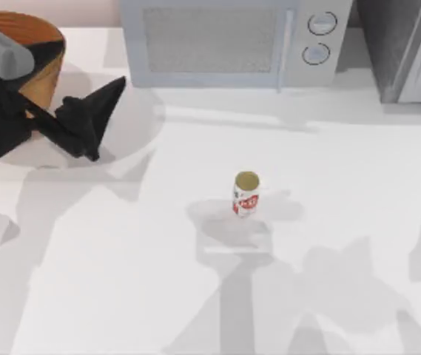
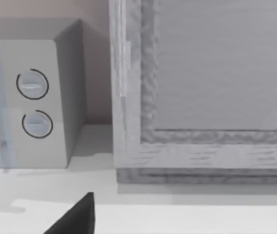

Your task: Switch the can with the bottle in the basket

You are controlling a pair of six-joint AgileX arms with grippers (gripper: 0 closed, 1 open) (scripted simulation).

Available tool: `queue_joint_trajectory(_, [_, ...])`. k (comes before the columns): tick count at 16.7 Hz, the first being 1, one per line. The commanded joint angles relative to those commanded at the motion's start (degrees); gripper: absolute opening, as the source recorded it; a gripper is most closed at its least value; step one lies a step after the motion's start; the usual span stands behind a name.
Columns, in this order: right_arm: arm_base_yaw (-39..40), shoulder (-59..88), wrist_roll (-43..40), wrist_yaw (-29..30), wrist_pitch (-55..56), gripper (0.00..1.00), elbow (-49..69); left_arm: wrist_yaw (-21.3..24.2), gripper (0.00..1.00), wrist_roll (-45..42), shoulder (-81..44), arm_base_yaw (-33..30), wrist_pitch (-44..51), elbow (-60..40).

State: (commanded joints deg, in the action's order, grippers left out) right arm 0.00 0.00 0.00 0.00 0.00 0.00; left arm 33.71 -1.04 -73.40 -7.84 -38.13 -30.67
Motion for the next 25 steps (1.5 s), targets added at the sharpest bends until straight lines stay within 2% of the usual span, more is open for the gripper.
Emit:
queue_joint_trajectory(7, [0.00,0.00,0.00,0.00,0.00,1.00,0.00,-20.18,1.00,-0.03,44.96,5.26,22.98,17.93])
queue_joint_trajectory(10, [0.00,0.00,0.00,0.00,0.00,1.00,0.00,-26.72,1.00,0.26,59.48,6.57,30.26,23.88])
queue_joint_trajectory(13, [0.00,0.00,0.00,0.00,0.00,1.00,0.00,-31.40,1.00,0.70,69.14,7.43,35.50,28.33])
queue_joint_trajectory(16, [0.00,0.00,0.00,0.00,0.00,1.00,0.00,-33.63,1.00,1.02,73.24,7.82,38.03,30.58])
queue_joint_trajectory(25, [0.00,0.00,0.00,0.00,0.00,1.00,0.00,-32.60,1.00,0.77,69.64,9.28,35.56,30.88])
